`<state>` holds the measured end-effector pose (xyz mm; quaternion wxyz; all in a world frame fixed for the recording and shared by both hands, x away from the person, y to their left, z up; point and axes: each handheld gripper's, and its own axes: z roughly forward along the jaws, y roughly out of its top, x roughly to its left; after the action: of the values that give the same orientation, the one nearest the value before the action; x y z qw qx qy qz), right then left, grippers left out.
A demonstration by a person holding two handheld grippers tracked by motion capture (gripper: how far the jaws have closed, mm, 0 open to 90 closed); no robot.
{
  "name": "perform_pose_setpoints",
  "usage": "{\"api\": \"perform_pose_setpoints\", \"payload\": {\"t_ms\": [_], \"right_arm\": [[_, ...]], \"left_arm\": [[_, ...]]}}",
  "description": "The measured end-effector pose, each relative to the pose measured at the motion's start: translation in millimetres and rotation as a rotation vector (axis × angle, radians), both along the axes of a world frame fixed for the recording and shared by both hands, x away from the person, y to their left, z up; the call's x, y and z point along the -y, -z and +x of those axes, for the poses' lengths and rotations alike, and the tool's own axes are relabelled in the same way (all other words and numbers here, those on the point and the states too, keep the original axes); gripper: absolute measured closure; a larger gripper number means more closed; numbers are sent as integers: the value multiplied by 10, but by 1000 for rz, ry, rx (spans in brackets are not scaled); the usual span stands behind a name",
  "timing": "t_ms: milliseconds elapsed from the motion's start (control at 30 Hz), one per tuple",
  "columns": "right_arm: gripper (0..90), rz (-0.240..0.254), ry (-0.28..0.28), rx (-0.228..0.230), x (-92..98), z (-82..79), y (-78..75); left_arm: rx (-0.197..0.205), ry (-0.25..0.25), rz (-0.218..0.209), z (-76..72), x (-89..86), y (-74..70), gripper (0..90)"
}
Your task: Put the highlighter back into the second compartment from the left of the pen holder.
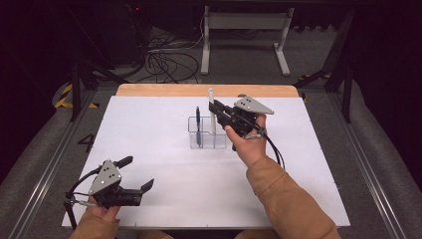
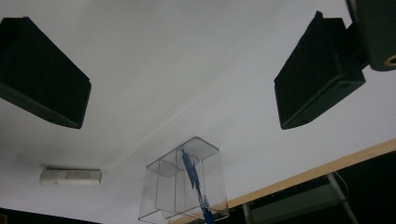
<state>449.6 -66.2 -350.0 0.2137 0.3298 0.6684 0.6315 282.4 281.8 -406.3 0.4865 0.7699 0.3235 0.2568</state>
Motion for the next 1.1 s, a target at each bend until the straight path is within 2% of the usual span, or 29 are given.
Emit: {"api": "perform_pose_setpoints", "payload": {"t_ms": [467, 633, 800, 833, 900, 933, 1033, 1100], "right_arm": [[795, -44, 22, 11, -125, 100, 126], [795, -70, 32, 6, -156, 122, 170], [791, -74, 33, -4, -161, 119, 177], [775, -69, 32, -15, -156, 113, 171], [642, -55, 28, -37, -138, 105, 156], [605, -48, 24, -45, -125, 95, 148], [525, -88, 38, -30, -78, 49, 113], [472, -91, 25, -23, -49, 13, 77]], "left_arm": [[-3, 7, -3, 4, 12, 6, 46], [-4, 7, -4, 7, 9, 6, 46], [-2, 10, -1, 14, 17, 9, 46], [-2, 11, -1, 13, 18, 8, 46], [-3, 11, -2, 12, 17, 7, 46], [-4, 11, -4, 13, 17, 7, 46], [-7, 13, -5, 18, 21, 9, 46], [-5, 14, -3, 23, 29, 9, 46]]}}
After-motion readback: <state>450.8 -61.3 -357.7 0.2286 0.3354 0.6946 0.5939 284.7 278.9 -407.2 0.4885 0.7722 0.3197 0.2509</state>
